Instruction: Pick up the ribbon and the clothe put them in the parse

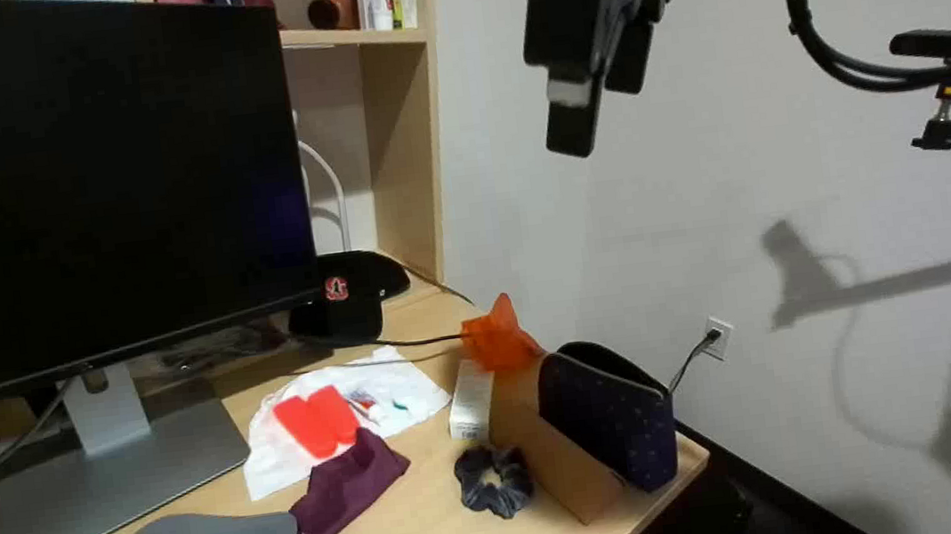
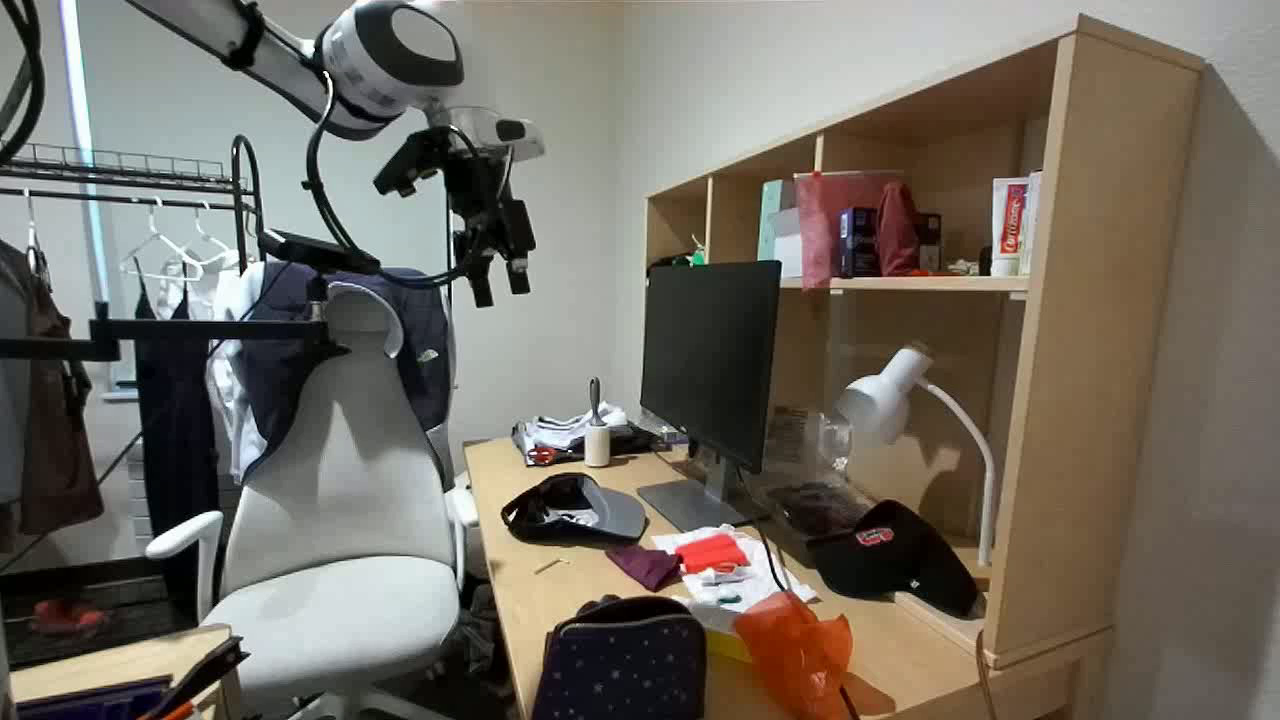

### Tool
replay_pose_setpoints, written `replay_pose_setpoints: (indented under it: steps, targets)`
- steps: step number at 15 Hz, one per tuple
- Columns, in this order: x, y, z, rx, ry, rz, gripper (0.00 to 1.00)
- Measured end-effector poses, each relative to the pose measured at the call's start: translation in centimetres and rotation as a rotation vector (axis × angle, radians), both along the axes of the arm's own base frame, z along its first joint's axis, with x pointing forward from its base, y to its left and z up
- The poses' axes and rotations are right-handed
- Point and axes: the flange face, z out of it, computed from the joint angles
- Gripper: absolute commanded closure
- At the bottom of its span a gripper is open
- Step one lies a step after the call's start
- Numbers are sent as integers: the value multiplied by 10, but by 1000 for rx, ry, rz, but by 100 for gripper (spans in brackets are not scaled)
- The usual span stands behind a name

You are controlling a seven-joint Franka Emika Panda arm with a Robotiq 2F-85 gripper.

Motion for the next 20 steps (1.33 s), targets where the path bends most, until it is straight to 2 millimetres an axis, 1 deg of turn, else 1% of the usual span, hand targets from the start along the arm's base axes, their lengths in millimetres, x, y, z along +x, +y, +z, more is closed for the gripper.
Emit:
replay_pose_setpoints:
  steps: [4, 7, 9, 11, 14, 16, 18, 20]
  targets:
    - [0, 0, 0, 1, 0, -1, 0]
    - [3, -2, -3, 4, 6, -20, 0]
    - [8, -7, -8, 8, 16, -31, 0]
    - [20, -20, -16, 20, 31, -52, 0]
    - [45, -42, -36, 56, 35, -86, 0]
    - [64, -55, -56, 91, 38, -90, 0]
    - [81, -62, -79, 130, 55, -79, 0]
    - [94, -63, -103, 187, 92, -69, 0]
